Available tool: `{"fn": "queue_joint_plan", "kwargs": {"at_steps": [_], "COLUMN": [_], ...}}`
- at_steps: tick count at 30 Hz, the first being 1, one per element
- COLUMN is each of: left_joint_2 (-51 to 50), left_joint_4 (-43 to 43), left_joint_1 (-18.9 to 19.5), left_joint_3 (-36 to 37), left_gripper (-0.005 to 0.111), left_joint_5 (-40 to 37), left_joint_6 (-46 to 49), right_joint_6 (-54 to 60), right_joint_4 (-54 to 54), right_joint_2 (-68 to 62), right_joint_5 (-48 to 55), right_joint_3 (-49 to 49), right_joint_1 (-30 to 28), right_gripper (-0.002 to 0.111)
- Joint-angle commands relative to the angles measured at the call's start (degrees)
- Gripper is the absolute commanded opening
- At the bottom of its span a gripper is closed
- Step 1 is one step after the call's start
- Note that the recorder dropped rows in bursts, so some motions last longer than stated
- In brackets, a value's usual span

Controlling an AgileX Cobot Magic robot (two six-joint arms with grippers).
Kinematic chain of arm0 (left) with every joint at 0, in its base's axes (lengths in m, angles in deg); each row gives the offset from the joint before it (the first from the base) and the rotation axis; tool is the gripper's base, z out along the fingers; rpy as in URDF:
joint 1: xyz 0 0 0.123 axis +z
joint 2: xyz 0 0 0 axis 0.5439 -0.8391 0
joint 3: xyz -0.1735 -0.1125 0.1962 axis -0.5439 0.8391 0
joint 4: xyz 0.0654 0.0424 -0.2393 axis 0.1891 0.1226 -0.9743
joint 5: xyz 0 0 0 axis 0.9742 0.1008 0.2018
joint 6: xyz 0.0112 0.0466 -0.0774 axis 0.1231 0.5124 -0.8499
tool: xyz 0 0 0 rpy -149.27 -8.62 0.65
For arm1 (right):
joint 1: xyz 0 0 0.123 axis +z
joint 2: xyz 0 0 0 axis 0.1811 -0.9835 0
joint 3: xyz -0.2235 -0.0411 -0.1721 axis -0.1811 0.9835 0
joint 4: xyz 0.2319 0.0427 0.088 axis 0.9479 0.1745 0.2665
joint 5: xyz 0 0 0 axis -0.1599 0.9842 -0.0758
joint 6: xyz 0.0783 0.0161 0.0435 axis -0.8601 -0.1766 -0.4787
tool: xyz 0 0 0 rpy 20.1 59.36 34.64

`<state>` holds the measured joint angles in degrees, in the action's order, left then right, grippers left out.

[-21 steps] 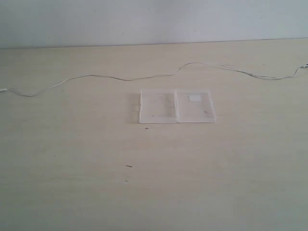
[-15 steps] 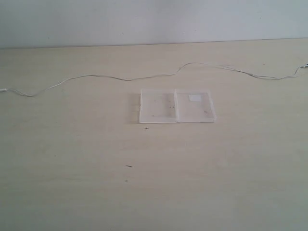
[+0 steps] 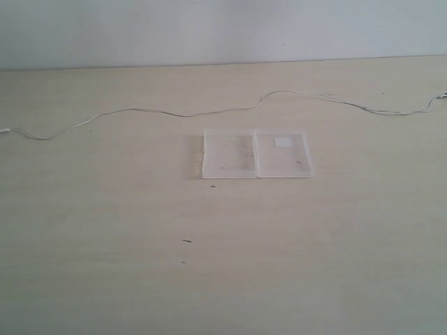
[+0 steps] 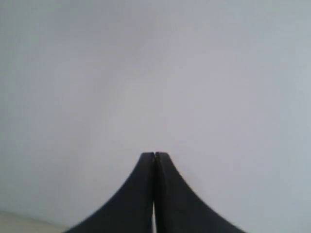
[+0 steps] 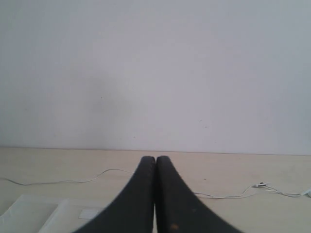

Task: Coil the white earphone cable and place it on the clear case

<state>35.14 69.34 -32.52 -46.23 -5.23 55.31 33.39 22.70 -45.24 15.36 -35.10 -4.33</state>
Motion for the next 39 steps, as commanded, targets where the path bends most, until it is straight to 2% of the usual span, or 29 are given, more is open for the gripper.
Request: {"fn": "queue_joint_plan", "kwargs": {"at_steps": [1,3,8,14,27,30,35,39], "left_joint_2": [0.3,0.3,0.3,0.3,0.3,0.3,0.3,0.3], "left_joint_4": [0.0,1.7,4.1,4.5,4.5,4.5,4.5,4.5], "left_joint_1": [0.1,0.1,0.1,0.1,0.1,0.1,0.1,0.1], "left_joint_3": [0.0,0.0,0.0,0.0,0.0,0.0,0.0,0.0], "left_gripper": [0.0,0.0,0.0,0.0,0.0,0.0,0.0,0.0], "left_joint_5": [7.2,3.5,-11.2,-10.9,-16.8,-16.8,-16.8,-16.8], "left_joint_6": [-0.4,-0.6,-1.4,-0.5,-1.4,-1.4,-1.4,-1.4], "right_joint_6": [0.3,0.3,0.3,0.3,0.3,0.5,-15.7,-25.2], "right_joint_4": [0.0,0.0,0.0,0.0,0.0,0.6,14.2,15.8], "right_joint_2": [0.3,0.3,0.3,0.3,0.3,0.3,0.3,0.3], "right_joint_5": [-0.2,-0.2,-0.2,-0.2,-0.2,-6.0,-19.1,-25.3], "right_joint_3": [0.2,0.2,0.2,0.2,0.2,0.2,0.2,0.2], "right_joint_1": [0.2,0.2,0.2,0.2,0.2,0.2,0.2,0.2], "right_gripper": [0.0,0.0,0.0,0.0,0.0,0.0,0.0,0.0]}}
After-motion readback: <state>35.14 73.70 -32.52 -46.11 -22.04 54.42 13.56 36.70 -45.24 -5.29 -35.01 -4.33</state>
